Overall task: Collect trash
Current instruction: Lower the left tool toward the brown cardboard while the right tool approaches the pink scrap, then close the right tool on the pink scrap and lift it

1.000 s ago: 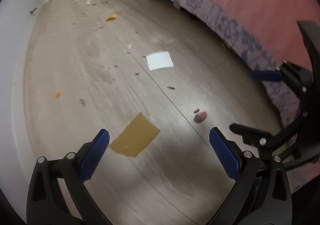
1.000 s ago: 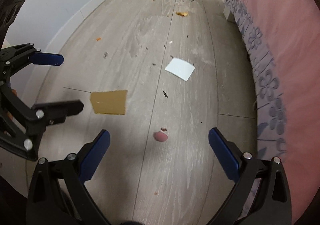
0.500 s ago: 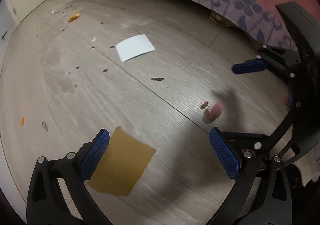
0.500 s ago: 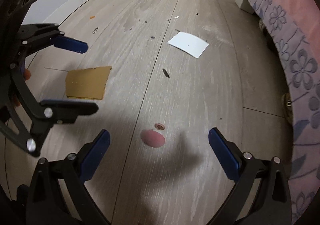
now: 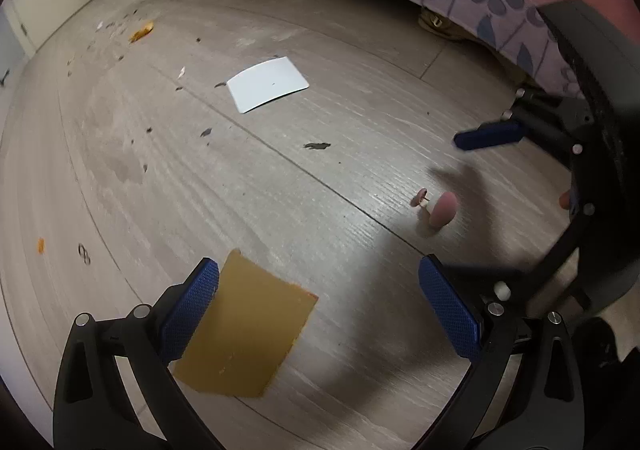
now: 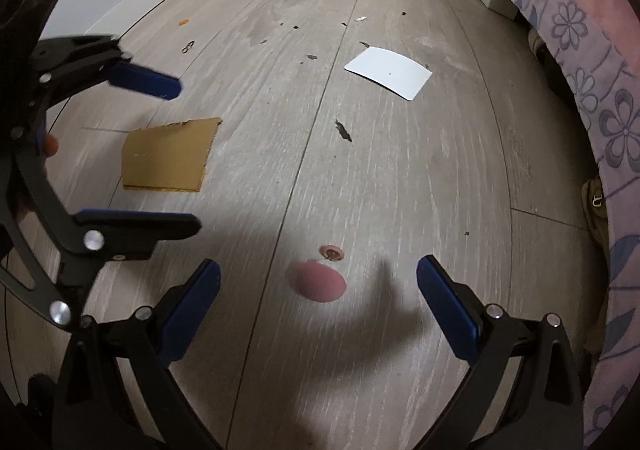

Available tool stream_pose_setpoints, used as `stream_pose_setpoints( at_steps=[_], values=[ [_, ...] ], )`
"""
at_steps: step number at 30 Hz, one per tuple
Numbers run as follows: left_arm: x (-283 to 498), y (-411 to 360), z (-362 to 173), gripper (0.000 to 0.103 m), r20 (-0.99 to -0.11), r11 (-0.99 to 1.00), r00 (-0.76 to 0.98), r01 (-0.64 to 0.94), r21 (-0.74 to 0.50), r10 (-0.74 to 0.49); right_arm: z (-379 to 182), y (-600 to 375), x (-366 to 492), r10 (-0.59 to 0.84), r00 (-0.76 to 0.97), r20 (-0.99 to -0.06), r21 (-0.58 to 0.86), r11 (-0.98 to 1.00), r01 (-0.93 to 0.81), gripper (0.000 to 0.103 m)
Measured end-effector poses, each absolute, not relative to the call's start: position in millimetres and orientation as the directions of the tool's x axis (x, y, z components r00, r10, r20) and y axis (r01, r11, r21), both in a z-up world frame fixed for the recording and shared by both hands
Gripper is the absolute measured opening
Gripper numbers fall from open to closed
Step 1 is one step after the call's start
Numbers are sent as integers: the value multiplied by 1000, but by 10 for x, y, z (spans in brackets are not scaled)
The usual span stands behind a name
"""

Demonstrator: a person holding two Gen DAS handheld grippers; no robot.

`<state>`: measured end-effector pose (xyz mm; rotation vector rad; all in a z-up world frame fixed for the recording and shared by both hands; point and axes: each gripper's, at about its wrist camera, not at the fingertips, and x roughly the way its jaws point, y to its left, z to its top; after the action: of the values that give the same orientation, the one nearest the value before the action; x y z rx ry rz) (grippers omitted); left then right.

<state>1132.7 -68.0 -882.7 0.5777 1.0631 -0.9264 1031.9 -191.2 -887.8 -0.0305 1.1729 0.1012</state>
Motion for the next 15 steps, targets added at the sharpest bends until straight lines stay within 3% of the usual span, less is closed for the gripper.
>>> stream_pose_setpoints(
  at_steps=[1,8,10,15],
  values=[
    [11341,-654,-8825,97,-916,520,185,854,-30,-356,-8887,-1895,10325,58,381,-923,22,995,-100,73],
    [11309,-663,-8875,97,-909,520,195,854,-27,-367,-8905,-1824,10290,51,382,-923,-2,991,-137,73],
    [11272,-712,-8876,97,-908,500,185,865,-31,-377,-8923,-1833,10281,40,382,-923,-12,991,-135,67],
    [11218,-789,-8856,97,-904,476,172,879,-38,-391,-8957,-1866,10266,27,368,-929,-17,993,-114,66]
  ],
)
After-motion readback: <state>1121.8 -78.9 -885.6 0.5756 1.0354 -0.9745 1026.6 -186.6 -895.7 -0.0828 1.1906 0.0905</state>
